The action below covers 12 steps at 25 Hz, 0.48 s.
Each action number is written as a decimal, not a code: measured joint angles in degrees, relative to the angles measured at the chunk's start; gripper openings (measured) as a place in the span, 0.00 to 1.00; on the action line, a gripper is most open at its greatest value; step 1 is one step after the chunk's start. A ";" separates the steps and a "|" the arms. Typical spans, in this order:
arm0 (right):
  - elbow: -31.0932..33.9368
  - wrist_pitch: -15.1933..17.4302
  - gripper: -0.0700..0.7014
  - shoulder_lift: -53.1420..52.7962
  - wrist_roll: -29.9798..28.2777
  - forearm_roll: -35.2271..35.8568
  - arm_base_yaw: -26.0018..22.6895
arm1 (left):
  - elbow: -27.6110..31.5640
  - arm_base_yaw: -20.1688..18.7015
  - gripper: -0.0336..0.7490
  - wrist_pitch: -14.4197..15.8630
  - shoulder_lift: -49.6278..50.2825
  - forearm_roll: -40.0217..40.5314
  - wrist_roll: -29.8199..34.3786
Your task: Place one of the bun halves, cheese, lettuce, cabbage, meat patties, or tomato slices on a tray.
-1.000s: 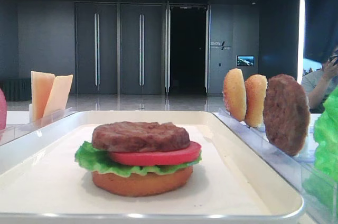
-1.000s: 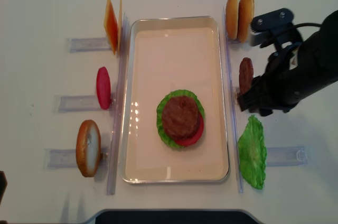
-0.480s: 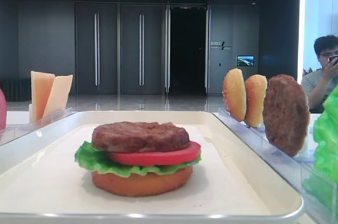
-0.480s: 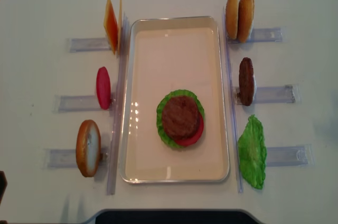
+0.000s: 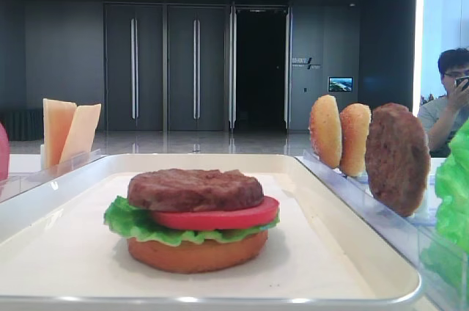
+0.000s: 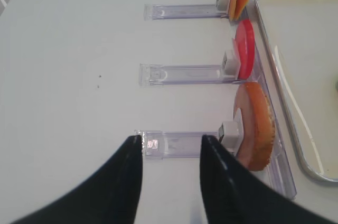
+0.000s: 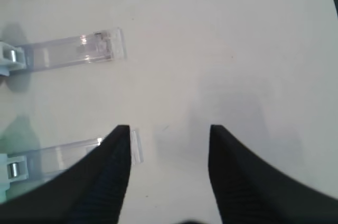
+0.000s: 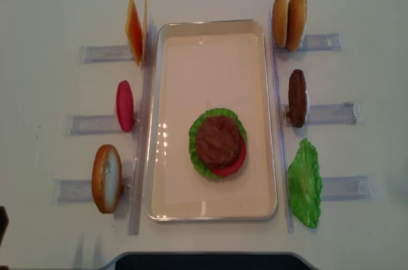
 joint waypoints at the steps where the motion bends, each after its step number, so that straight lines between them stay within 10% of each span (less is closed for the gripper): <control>1: 1.36 -0.06 0.55 -3.25 0.00 0.00 0.65 | 0.00 0.00 0.40 0.00 0.00 0.00 0.00; 12: 11.44 6.45 0.55 -35.29 0.02 -0.50 2.19 | 0.00 0.00 0.40 0.00 0.00 0.00 0.00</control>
